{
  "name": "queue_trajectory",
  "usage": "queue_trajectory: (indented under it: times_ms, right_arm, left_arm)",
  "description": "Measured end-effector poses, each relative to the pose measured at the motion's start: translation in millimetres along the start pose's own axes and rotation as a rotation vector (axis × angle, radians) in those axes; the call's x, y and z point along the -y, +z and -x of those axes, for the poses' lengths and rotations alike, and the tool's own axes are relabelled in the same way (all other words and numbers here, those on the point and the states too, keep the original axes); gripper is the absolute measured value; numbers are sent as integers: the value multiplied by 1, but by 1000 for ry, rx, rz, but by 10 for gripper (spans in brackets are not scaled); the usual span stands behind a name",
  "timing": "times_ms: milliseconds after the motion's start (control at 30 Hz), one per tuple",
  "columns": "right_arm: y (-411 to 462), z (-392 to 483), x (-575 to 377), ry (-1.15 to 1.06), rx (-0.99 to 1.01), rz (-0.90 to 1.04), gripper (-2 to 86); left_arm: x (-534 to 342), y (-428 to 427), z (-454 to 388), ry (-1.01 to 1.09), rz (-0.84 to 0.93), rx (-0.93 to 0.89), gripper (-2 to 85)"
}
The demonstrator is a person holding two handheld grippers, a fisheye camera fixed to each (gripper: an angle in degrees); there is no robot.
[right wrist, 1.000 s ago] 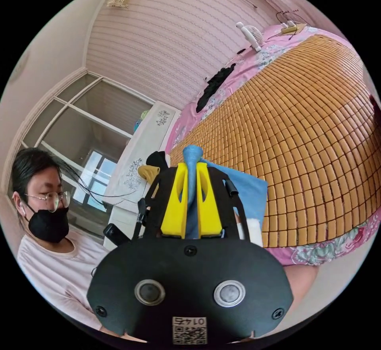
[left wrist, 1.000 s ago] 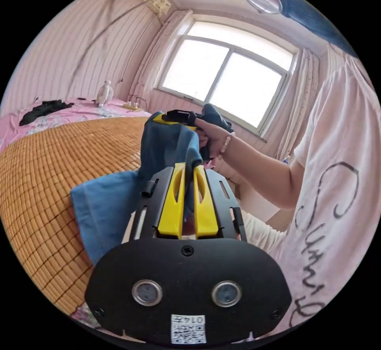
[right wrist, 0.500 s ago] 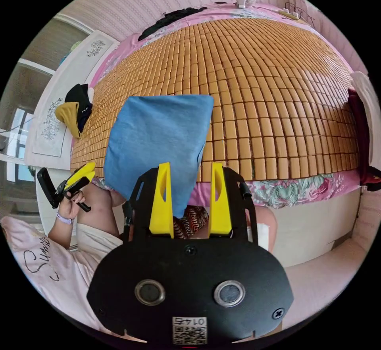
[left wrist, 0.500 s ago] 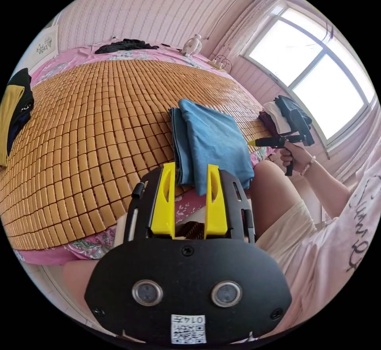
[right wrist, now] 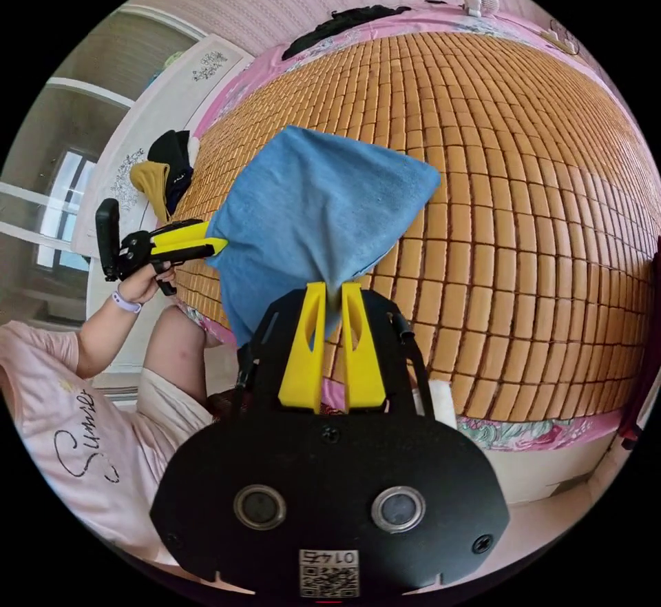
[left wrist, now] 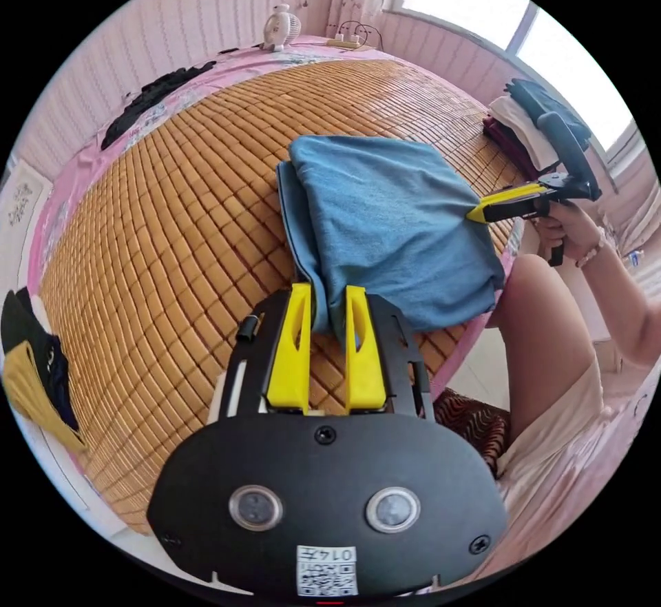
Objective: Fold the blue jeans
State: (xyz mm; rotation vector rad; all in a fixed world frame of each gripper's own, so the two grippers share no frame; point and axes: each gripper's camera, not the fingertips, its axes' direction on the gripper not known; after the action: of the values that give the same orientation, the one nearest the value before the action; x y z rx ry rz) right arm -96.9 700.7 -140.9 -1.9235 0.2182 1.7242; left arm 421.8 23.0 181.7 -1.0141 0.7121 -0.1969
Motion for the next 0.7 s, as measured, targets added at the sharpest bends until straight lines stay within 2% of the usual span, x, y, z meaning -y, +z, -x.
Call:
queue_trajectory:
  times_ms: [167, 300, 367, 433, 500, 700]
  right_arm:
    - [-30, -67, 37, 130, -136, -103, 35]
    - [-89, -145, 64, 444, -429, -264, 48]
    - [-114, -166, 66, 625, -480, -341, 56]
    - [-130, -152, 61, 576, -470, -448, 66]
    - [-125, -123, 55, 474, -517, -467, 69]
    - [-38, -3, 16, 102, -520, -330, 61]
  left_arm:
    - [172, 47, -13, 230, 30, 17, 77]
    - [307, 80, -44, 193, -65, -124, 87]
    - [372, 79, -61, 52, -117, -224, 91]
    - [386, 62, -67, 27, -228, -296, 89]
    - [380, 45, -68, 62, -313, -339, 86]
    - [296, 10, -33, 173, -270, -274, 82]
